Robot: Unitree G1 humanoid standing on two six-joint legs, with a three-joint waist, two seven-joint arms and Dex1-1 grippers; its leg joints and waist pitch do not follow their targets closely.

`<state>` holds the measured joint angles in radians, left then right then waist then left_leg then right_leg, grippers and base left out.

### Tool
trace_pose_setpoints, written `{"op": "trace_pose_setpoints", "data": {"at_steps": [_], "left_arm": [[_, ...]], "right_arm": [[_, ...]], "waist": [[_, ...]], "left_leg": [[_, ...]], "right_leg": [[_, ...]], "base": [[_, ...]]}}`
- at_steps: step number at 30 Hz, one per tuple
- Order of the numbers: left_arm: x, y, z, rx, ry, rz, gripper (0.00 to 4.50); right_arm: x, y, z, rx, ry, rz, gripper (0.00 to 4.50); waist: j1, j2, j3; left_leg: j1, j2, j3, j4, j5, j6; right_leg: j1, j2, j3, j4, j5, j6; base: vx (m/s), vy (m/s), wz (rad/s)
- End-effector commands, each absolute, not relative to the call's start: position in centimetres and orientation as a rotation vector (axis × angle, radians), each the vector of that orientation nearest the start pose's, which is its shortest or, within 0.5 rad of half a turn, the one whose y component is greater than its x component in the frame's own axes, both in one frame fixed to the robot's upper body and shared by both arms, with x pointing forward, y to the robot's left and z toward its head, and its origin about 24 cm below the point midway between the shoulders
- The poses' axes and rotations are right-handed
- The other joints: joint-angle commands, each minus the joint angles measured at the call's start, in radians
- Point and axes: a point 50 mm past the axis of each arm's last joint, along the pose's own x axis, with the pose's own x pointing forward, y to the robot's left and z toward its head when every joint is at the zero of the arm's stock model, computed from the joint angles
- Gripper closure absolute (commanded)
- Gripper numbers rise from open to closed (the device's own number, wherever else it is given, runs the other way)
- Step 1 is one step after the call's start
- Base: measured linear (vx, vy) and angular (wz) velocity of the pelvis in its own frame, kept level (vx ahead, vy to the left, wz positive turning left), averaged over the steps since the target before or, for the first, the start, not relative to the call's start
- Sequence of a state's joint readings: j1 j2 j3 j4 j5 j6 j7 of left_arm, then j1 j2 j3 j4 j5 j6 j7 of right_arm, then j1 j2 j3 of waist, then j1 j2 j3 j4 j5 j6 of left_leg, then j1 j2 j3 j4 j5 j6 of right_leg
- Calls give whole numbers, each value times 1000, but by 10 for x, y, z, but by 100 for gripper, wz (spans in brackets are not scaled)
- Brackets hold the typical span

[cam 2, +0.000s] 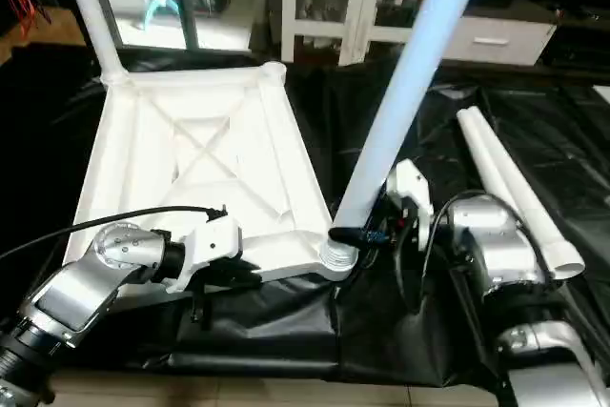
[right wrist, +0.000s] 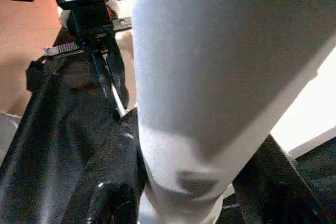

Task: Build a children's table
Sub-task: Insert table leg to table base

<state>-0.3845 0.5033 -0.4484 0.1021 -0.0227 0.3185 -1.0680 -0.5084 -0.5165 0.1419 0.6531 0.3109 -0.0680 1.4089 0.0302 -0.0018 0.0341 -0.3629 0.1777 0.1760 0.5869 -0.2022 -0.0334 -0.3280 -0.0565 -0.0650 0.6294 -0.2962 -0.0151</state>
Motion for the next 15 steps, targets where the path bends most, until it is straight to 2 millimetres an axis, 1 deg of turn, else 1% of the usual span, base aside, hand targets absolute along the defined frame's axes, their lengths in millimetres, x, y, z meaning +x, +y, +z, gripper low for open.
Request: {"op": "trace_pose_setpoints", "data": {"at_steps": [1,4,5,6,9,10,14,15], "left_arm": [[265,115,53,532,466,-1435,450],[265,115,53,534,466,-1436,450],[265,115,53,534,466,-1436,450],[265,115,53,535,467,-1436,450],[266,115,52,537,469,-1438,450],[266,115,52,538,469,-1439,450],[266,115,52,539,470,-1441,450],[265,115,52,538,471,-1442,450]], "right_arm": [[271,-211,4,-185,588,1282,266],[269,-208,2,-173,590,1286,266],[268,-208,1,-171,592,1288,266],[267,-208,0,-169,601,1294,266],[264,-208,-2,-166,616,1305,266],[262,-208,-4,-167,620,1308,266],[260,-206,-7,-159,621,1300,266],[260,-205,-8,-143,617,1286,266]], "waist": [[-15,11,-10],[-17,11,-11],[-19,11,-11],[-18,12,-9],[-20,12,-9],[-20,14,-8],[-20,13,-6],[-22,13,-2]], "left_leg": [[18,74,-24,-79,-237,37],[19,75,-26,-82,-233,33],[17,75,-26,-83,-233,35],[17,75,-26,-84,-238,35],[19,75,-26,-85,-248,33],[18,75,-26,-86,-256,30],[19,76,-28,-90,-279,22],[21,76,-29,-93,-309,12]], "right_leg": [[4,-91,64,-95,-49,-265],[5,-89,64,-94,-25,-262],[5,-89,64,-93,-15,-262],[4,-89,64,-94,-18,-262],[2,-89,64,-96,-25,-261],[2,-89,65,-97,-30,-260],[0,-89,65,-100,-53,-252],[-3,-89,66,-104,-94,-246]], "base": [[0,0,0],[0,0,0],[0,0,0],[0,0,0],[0,0,0],[0,0,0],[0,0,0],[0,0,0]]}}
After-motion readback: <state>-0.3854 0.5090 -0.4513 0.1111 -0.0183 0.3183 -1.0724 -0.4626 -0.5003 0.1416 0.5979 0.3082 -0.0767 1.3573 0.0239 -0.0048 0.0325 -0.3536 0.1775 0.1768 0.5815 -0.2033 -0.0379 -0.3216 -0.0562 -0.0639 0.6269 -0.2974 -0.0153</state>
